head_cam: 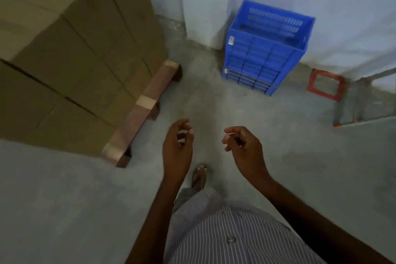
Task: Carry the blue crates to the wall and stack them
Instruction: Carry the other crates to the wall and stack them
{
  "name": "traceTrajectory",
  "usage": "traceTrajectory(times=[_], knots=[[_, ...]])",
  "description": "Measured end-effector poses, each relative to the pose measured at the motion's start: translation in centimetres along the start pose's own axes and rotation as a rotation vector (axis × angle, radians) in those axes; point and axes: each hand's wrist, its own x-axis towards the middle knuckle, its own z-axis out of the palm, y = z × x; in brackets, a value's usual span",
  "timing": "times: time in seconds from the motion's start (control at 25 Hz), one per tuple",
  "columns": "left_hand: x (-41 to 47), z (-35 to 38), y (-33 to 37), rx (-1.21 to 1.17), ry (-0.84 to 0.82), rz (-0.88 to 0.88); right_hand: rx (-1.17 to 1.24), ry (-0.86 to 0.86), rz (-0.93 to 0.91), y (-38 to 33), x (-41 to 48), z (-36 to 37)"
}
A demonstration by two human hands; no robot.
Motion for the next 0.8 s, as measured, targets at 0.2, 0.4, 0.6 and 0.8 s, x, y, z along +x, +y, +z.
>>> traceTrajectory(times=[0.2, 0.4, 0.6, 0.8], knots=[[-16.3, -6.1, -2.8, -0.053, 0.250, -0.160, -0.063, -0.372, -0.044, 1.5, -11.4, 2.9], [-31.4, -11.6, -7.0, -0.178, 0.621, -0.304, -0.195, -0.723, -0.131, 2.1, -22.5, 7.3], [-46.5, -19.2, -11.0, -0.246, 0.977, -0.382, -0.220, -0.985, -0.296, 1.8, -36.3, 14.8], [-64.5, -28.0, -14.4, -0.237, 1.254, -0.455, -0.197, -1.273, -0.342, 3.4, -55.6, 22.4]])
